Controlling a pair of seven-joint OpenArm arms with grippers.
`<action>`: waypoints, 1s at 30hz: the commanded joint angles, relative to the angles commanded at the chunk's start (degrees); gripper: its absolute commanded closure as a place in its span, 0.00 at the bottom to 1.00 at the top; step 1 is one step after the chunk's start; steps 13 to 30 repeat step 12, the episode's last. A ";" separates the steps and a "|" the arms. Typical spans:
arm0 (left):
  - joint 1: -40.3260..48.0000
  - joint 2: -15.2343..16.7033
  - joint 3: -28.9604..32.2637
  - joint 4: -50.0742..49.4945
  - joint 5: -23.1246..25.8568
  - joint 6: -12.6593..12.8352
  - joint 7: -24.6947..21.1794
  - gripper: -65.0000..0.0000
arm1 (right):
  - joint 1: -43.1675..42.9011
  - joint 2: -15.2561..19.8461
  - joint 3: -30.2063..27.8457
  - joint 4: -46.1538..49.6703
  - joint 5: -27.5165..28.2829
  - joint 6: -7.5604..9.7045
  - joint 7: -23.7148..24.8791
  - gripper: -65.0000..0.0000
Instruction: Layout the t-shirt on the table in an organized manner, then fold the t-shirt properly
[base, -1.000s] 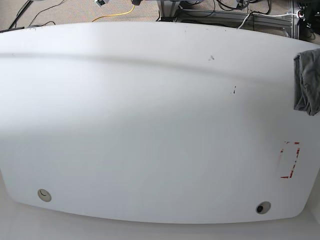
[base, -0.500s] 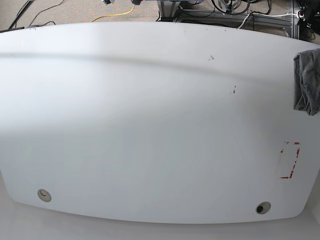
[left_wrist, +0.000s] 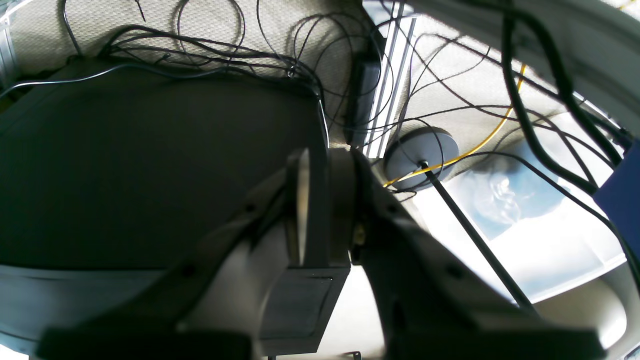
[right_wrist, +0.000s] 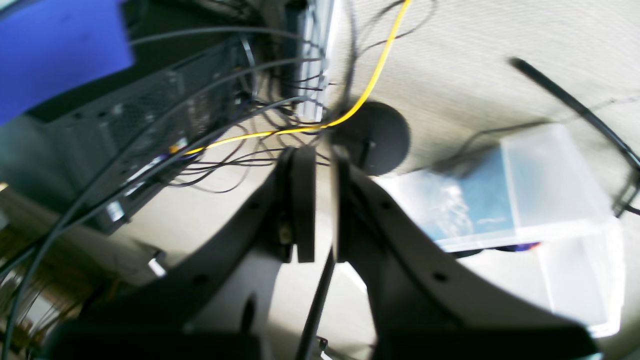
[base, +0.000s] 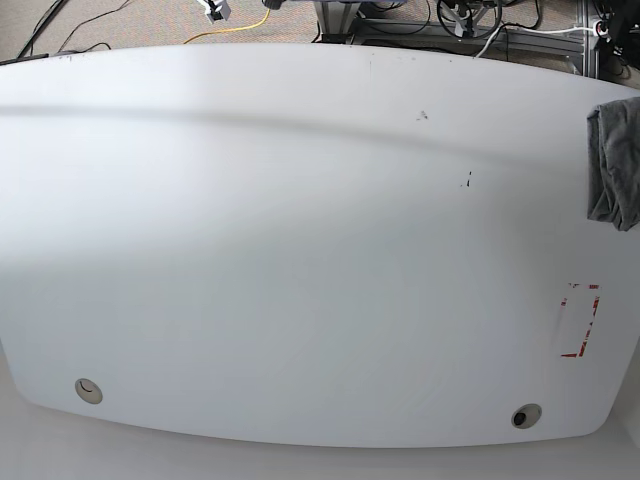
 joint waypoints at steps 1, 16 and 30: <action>0.00 0.00 0.00 0.00 0.00 0.62 0.00 0.90 | 0.35 0.00 0.09 -0.26 0.00 -0.09 -0.09 0.92; -0.09 1.23 3.08 0.00 2.90 7.91 0.00 0.90 | 2.11 -0.44 -0.09 -1.85 0.00 -4.22 -0.26 0.81; -0.09 1.23 3.08 0.00 2.90 7.91 0.00 0.90 | 2.11 -0.44 -0.09 -1.85 0.00 -4.22 -0.26 0.81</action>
